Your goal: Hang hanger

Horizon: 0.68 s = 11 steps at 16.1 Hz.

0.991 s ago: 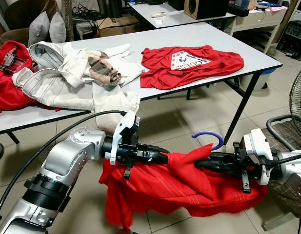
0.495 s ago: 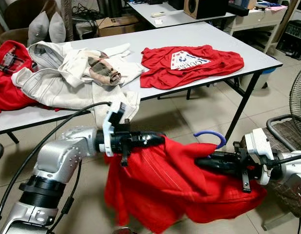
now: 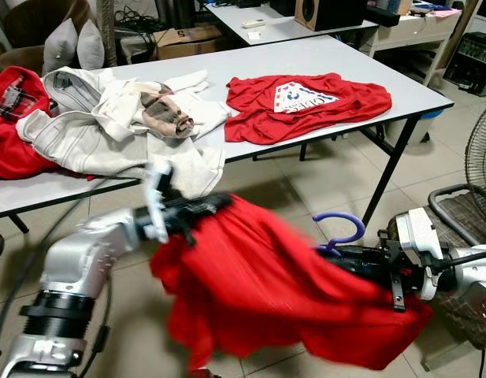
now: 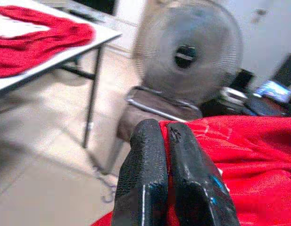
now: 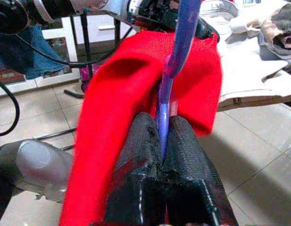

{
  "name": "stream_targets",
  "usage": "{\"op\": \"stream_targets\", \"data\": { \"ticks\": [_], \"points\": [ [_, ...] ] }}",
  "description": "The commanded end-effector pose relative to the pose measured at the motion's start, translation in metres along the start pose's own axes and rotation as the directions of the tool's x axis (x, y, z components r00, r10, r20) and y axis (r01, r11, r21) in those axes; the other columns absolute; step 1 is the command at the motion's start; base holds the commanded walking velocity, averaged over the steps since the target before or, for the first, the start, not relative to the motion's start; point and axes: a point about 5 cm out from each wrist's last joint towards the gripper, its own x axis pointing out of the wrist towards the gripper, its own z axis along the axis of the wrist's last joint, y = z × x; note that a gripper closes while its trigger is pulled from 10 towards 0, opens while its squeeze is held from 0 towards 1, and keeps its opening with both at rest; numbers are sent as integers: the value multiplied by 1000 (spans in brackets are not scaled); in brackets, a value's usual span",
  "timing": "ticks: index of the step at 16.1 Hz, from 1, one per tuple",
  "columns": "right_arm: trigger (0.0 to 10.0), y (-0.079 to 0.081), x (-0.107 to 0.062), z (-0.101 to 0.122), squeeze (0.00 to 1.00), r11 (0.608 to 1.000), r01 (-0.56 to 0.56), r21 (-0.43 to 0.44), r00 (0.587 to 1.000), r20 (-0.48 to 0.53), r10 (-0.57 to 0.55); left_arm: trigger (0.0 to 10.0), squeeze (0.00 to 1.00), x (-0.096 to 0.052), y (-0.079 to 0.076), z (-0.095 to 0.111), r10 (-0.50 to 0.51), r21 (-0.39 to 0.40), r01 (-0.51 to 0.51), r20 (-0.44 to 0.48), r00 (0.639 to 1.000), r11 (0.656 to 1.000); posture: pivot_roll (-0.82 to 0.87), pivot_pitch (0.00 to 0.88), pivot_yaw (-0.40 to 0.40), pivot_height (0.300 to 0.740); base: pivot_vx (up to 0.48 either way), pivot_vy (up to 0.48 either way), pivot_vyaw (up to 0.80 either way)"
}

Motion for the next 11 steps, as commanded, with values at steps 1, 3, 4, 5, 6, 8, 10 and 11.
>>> {"op": "stream_targets", "data": {
  "ticks": [1,3,4,5,6,8,10,11],
  "points": [
    [10000,-1,-5,7,0,999,7,-36,1000,0,-7,0,0,-11,9,10,73,43,-74,17,997,996,18,0,64,740,0,0,0],
    [10000,-3,-6,5,0,999,16,-36,1000,-16,-16,0,0,-23,9,15,68,52,-70,29,997,996,22,0,62,740,0,0,0],
    [10000,-5,-7,4,0,999,26,-38,999,-33,-27,0,0,-28,7,18,40,54,-42,35,999,998,25,0,60,740,0,0,0],
    [10000,-7,-7,2,0,998,41,-39,998,-41,-42,0,0,-30,1,20,-5,53,3,38,999,999,27,0,60,740,0,0,0],
    [10000,-9,-7,1,0,998,56,-42,997,-41,-58,0,0,-32,-6,20,-52,51,50,29,998,997,31,0,59,740,0,0,0],
    [10000,-13,-6,3,0,995,83,-47,996,-28,-84,4863,0,-29,-15,14,-93,55,94,-13,996,994,33,0,60,740,0,0,0],
    [10000,-14,-5,4,0,995,88,-53,996,-23,-89,10000,643,-23,-19,9,-92,41,93,-25,995,995,33,0,60,740,0,0,0],
    [10000,-14,-5,4,0,995,88,-52,996,-16,-89,10000,1000,-23,-18,9,-73,33,73,-13,997,997,33,0,60,740,0,0,0]
  ]
}}
